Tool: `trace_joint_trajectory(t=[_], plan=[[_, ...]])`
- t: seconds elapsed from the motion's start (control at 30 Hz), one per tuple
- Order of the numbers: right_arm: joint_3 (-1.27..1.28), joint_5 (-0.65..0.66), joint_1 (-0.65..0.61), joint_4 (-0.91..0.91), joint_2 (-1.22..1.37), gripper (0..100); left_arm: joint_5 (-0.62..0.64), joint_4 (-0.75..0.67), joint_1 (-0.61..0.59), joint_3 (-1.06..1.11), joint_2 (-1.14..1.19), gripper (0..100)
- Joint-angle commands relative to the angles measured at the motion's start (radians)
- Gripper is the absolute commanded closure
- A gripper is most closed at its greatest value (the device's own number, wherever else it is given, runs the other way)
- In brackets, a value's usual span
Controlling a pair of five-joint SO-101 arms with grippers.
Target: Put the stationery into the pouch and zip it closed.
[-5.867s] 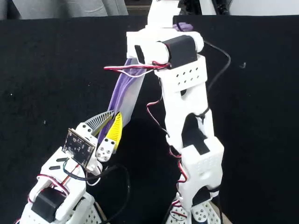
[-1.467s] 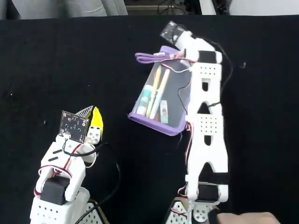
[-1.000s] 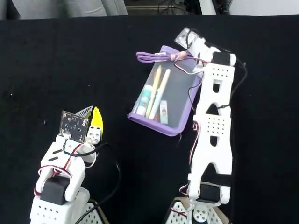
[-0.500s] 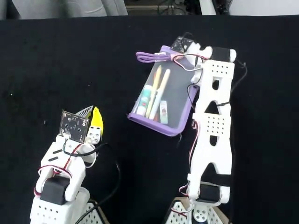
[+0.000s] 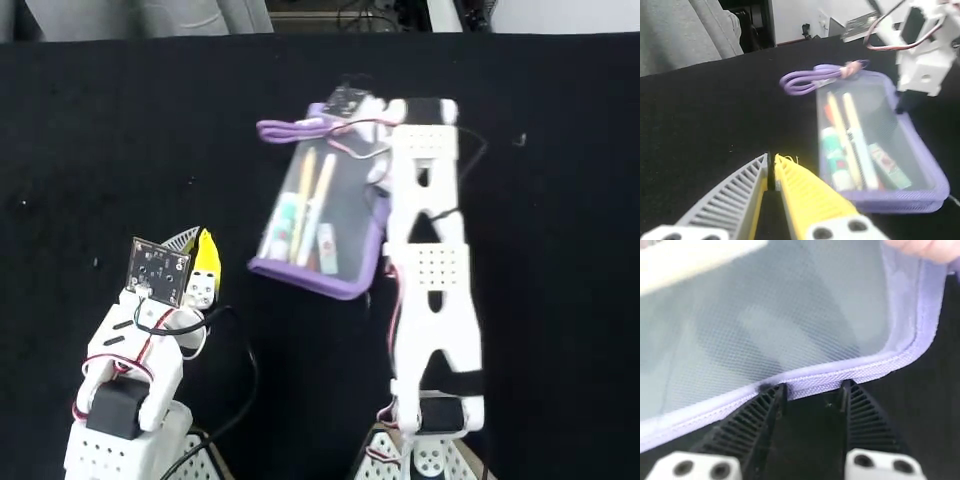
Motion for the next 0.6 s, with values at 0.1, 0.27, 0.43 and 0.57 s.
trace_joint_trajectory(t=[0.1, 0.27, 0.43, 0.57], plan=[[0.016, -0.126, -0.247, 0.035, -0.038, 81.8, -0.005, -0.025, -0.002, -0.012, -0.005, 97], [0.007, -0.180, -0.298, 0.037, -0.058, 81.8, -0.005, -0.025, -0.008, -0.016, -0.005, 97], [0.005, -0.210, -0.292, 0.034, -0.182, 81.8, -0.005, -0.025, -0.008, -0.019, -0.005, 97], [0.004, -0.295, -0.313, 0.002, -0.269, 81.8, 0.025, -0.049, -0.044, -0.021, -0.006, 97]])
